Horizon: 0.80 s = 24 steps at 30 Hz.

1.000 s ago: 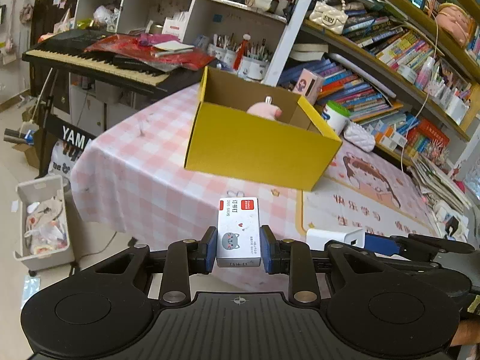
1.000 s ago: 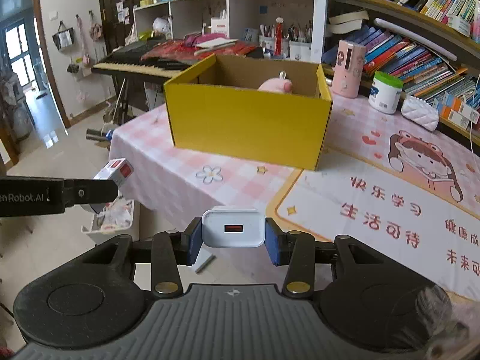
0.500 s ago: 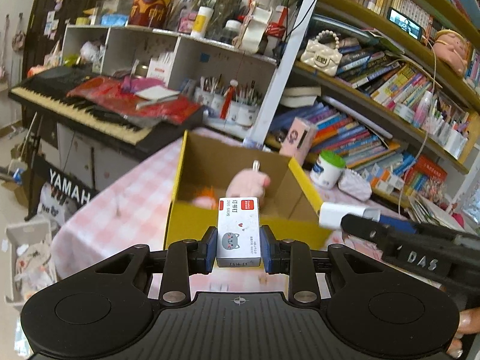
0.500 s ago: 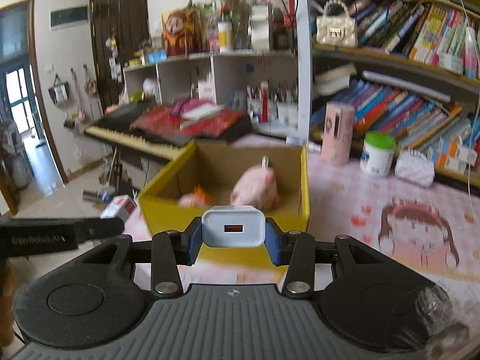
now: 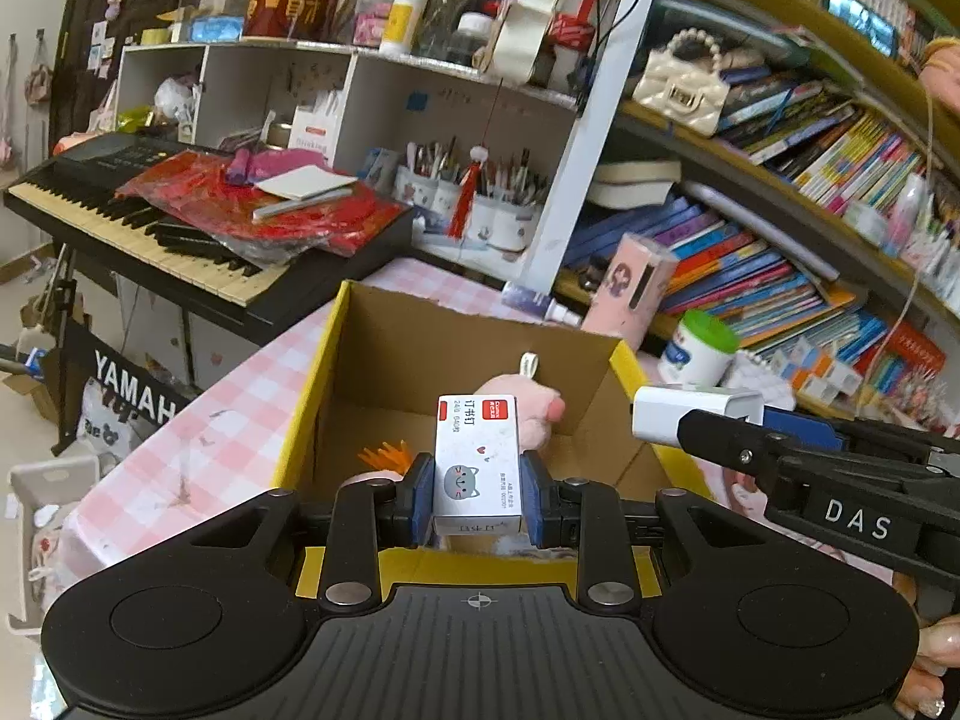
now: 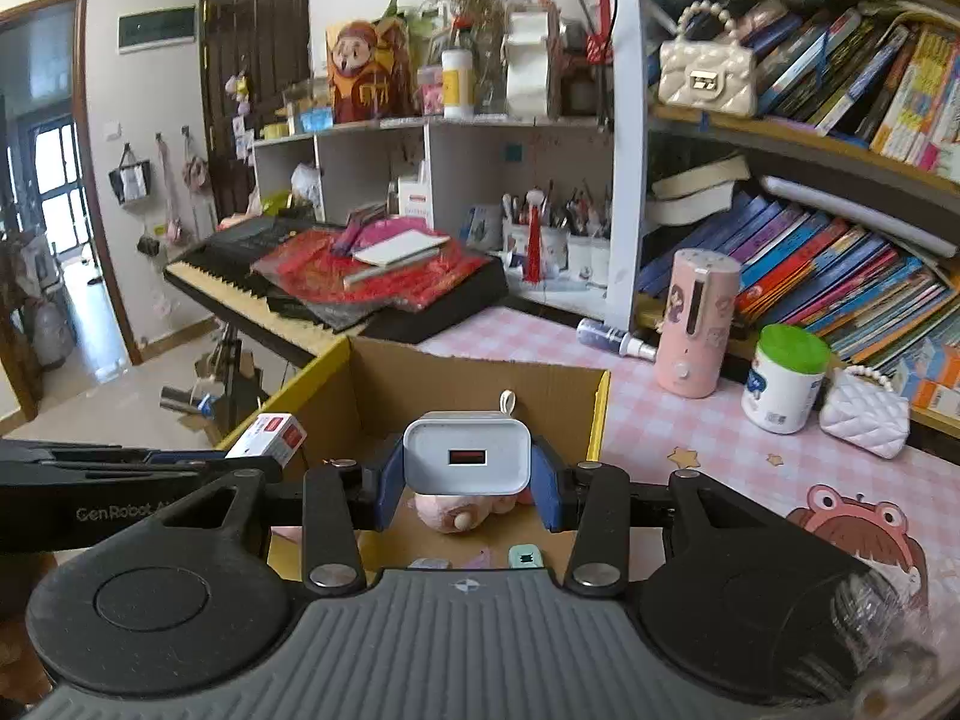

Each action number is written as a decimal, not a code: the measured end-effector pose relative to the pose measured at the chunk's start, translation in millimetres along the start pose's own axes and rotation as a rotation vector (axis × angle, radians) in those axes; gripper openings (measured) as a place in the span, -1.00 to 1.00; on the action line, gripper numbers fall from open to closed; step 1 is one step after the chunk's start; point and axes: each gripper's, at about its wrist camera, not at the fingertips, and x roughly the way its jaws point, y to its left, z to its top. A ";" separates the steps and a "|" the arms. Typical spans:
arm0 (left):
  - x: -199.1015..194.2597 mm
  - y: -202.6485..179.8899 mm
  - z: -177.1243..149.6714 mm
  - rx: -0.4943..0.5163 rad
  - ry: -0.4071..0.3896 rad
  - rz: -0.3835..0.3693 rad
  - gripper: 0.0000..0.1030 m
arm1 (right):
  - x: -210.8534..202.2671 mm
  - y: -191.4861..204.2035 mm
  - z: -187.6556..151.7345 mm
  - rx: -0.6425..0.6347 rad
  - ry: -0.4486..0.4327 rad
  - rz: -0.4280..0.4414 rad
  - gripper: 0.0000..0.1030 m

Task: Organize objects
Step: 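Carry the medicine box in the left tool and charger in the right tool toward the yellow box, then lower the medicine box and charger into the yellow box and open both tools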

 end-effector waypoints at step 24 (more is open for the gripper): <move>66.0 -20.2 -13.8 0.174 0.106 0.143 -0.42 | 88.9 -22.2 -24.7 -0.108 0.189 0.095 -0.21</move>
